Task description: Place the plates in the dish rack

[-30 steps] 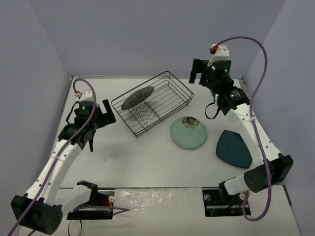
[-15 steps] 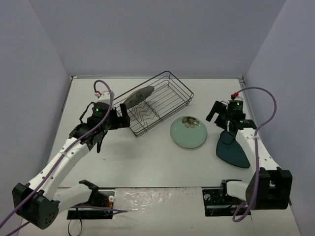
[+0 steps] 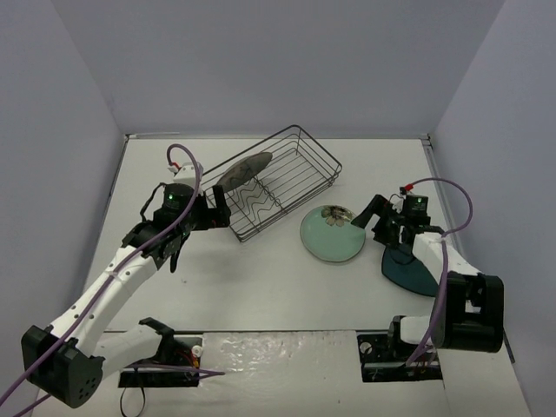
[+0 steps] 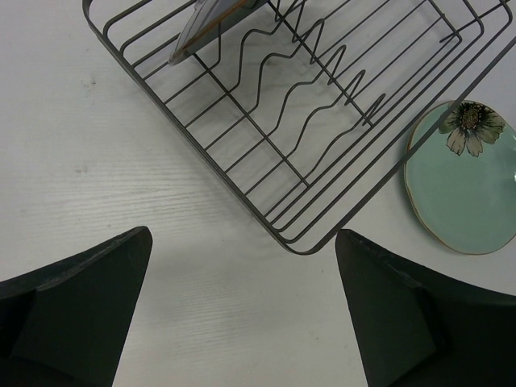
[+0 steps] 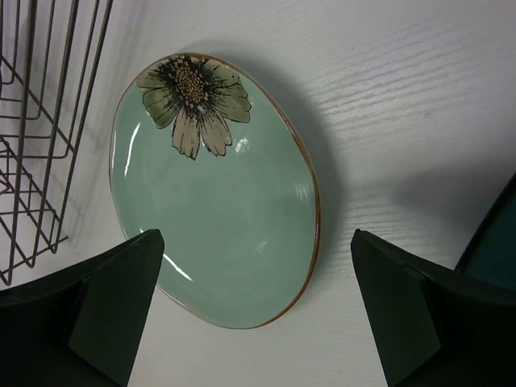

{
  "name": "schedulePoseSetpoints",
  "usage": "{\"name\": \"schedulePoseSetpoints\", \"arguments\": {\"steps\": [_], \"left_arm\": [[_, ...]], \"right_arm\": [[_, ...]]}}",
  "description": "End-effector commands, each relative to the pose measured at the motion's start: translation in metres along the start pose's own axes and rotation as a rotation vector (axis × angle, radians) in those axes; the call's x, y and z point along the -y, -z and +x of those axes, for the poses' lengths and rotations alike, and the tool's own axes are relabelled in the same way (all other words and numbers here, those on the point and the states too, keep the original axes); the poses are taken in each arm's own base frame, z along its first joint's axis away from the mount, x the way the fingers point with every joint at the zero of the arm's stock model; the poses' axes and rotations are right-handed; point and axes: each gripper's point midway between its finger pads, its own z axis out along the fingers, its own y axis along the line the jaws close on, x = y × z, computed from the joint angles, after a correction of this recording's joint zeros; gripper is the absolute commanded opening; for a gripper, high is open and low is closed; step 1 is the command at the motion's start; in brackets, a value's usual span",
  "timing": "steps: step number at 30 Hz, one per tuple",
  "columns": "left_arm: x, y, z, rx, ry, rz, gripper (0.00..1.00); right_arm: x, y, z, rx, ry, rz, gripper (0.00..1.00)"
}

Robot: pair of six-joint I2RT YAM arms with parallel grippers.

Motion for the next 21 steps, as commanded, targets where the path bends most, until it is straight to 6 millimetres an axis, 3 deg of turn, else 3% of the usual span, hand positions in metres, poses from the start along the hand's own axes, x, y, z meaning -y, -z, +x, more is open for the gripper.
{"name": "schedulePoseSetpoints", "arguments": {"steps": [1, 10, 21], "left_arm": [[0.007, 0.009, -0.027, 0.105, -0.007, 0.025, 0.97], [0.004, 0.009, -0.027, 0.105, -0.007, 0.007, 0.97], [0.0, 0.012, -0.029, 0.118, -0.002, -0.014, 0.97]], "right_arm": [[-0.015, -0.007, -0.002, -0.004, -0.009, -0.135, 1.0], [0.008, -0.029, 0.016, -0.058, -0.08, -0.14, 0.98], [0.017, -0.046, 0.039, -0.131, -0.163, -0.174, 0.64]]}}
